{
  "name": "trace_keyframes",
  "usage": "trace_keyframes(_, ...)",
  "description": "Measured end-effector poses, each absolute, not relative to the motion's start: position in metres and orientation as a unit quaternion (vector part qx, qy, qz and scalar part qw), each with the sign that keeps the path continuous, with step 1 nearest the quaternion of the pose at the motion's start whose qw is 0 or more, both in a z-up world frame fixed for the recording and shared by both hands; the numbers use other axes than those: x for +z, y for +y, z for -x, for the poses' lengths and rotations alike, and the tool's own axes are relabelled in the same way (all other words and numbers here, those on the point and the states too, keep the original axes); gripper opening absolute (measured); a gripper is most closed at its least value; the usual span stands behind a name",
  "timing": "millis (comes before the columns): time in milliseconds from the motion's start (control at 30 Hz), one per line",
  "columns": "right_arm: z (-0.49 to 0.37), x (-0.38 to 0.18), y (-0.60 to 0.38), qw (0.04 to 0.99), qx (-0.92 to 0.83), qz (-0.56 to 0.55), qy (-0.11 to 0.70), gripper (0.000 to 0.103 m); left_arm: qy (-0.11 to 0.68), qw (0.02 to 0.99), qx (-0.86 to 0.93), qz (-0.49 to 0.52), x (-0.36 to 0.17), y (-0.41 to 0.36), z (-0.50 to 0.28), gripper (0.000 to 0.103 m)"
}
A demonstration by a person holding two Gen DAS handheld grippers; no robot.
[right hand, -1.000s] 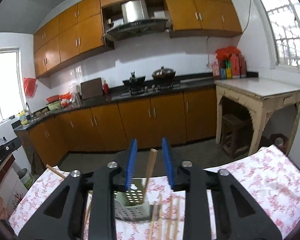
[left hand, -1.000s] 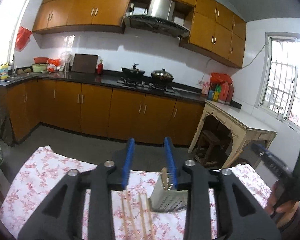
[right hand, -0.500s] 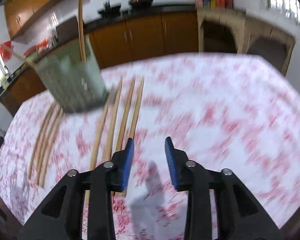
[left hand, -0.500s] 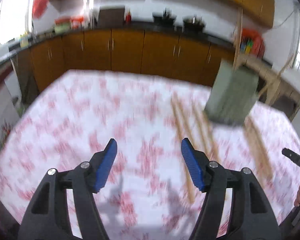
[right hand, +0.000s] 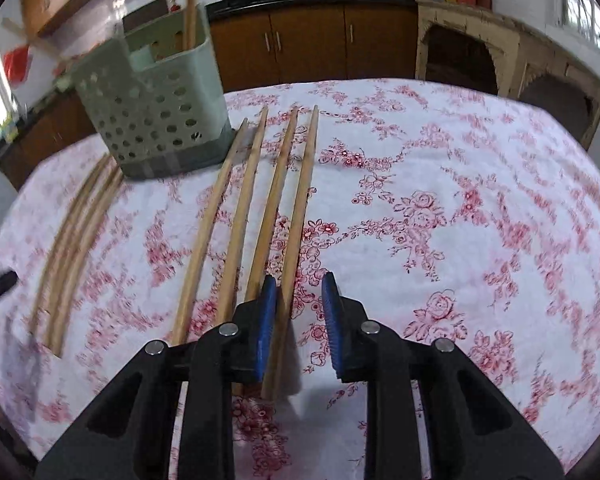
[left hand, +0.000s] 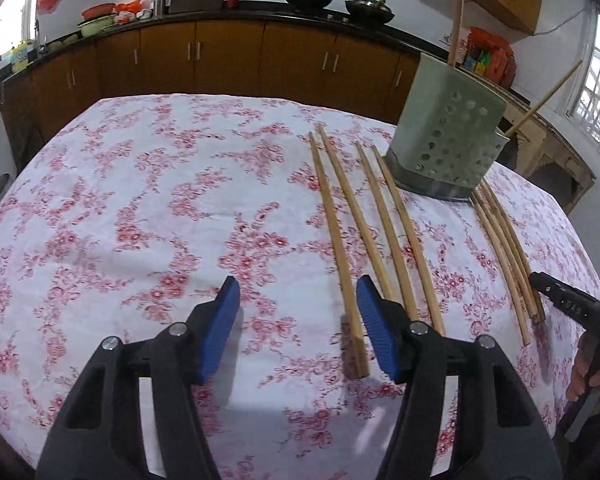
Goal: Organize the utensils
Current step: 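Move both open tools back down toward the remaining chopsticks, then close the left tool on a chopstick while the right tool grasps another chopstick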
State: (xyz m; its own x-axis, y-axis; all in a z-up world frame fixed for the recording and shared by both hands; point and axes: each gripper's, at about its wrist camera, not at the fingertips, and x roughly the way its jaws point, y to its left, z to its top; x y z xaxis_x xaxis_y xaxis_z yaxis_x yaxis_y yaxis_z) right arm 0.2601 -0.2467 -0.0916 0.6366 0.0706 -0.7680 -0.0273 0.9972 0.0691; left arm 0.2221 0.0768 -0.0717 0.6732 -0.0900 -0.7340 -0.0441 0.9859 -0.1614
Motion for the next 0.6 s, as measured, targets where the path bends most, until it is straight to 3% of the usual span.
trace_keyframes(67,-0.26,-0.092,-0.248,0.906,0.021,-0.016,0.422,0.008,0.408,0.909,-0.018,0.081,-0.074,0.073,-0.224,0.055)
trace_keyframes(267,-0.268,-0.094,-0.277,0.903,-0.031,-0.07,0.423,0.008,0.419,0.905,-0.028,0.064,-0.077,0.058,-0.23,0.043)
trace_keyframes(433,-0.267,-0.094,-0.274,0.906,-0.032,-0.05,0.419,0.008,0.431,0.901,-0.024,0.03,-0.083,0.042,-0.241,0.033)
trace_keyframes(600,-0.266,-0.093,-0.273,0.906,-0.021,-0.046,0.419,0.008,0.437,0.899,-0.003,-0.011,-0.09,0.031,-0.253,0.012)
